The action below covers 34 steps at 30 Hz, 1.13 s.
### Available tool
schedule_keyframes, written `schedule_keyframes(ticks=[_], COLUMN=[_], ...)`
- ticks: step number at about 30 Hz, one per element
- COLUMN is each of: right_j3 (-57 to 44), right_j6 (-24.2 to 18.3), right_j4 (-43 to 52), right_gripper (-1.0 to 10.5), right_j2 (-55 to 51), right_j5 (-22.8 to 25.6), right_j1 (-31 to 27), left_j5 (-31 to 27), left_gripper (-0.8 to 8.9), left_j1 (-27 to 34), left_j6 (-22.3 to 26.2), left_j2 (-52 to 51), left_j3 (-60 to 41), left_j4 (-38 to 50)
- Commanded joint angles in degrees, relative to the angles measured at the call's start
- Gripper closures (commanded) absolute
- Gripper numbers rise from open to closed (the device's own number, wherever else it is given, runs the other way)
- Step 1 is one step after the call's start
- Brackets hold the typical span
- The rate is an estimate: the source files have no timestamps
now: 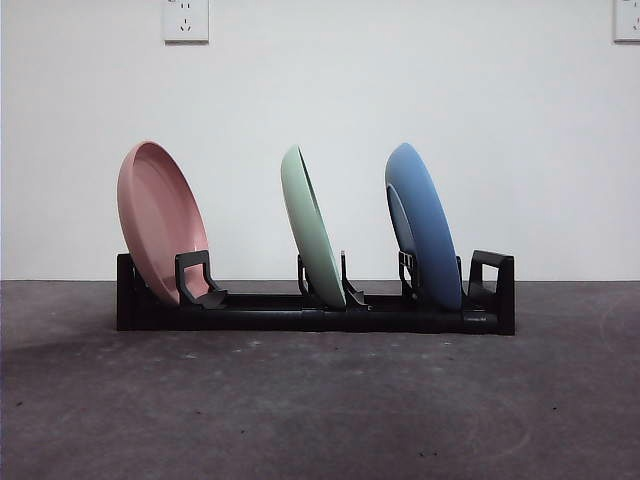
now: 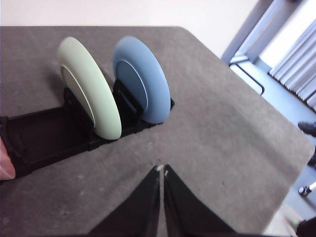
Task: Place the plate
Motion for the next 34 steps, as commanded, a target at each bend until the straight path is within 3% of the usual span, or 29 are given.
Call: schedule_keyframes(ticks=[1,5,8,14,16,18,22,27,34], right_j3=[0.72,0.72,0.72,0.72,0.72,0.72,0.72,0.74,1.81], right_j6=[-2.38,-2.56,-2.58,-2.51,-2.49,-2.32,-1.33,6.62,8.48], right_j4=[0.33,0.42,0.44,0.42,0.39,0.39,-0.13,1.7,4.17], right_gripper=[9.3,9.3,8.6,5.7,4.6,3.9,3.8,3.8,3.8], right_j2=[0.28,0.28,0.28,0.28,0.28,0.26,0.24,1.42,10.05], right_j5=[-0.28,0.26,0.35,0.35,0.35,0.31,0.26,0.35,0.31], right_j1=[0.83,1.31,1.31,1.33,1.51,1.57,1.57,1.57,2.21], left_j5=[0.26,0.24,0.2,0.2,0.2,0.22,0.74,1.75,1.73], left_gripper=[8.03,8.02,7.47,3.74,2.99,2.9,2.9,2.9,2.91], left_j1=[-0.31,-0.28,-0.28,-0.28,-0.28,-0.28,-0.28,-0.28,-0.28], left_j6=[2.03,2.03,2.01,1.9,1.88,1.81,0.96,1.05,1.27], left_j2=[0.42,0.42,0.42,0.42,0.42,0.42,0.39,-0.85,-4.66], left_j3=[1.36,1.36,1.36,1.36,1.36,1.36,1.38,1.38,1.38], left_j4=[0.35,0.44,0.44,0.42,0.42,0.42,0.22,-2.45,-6.29])
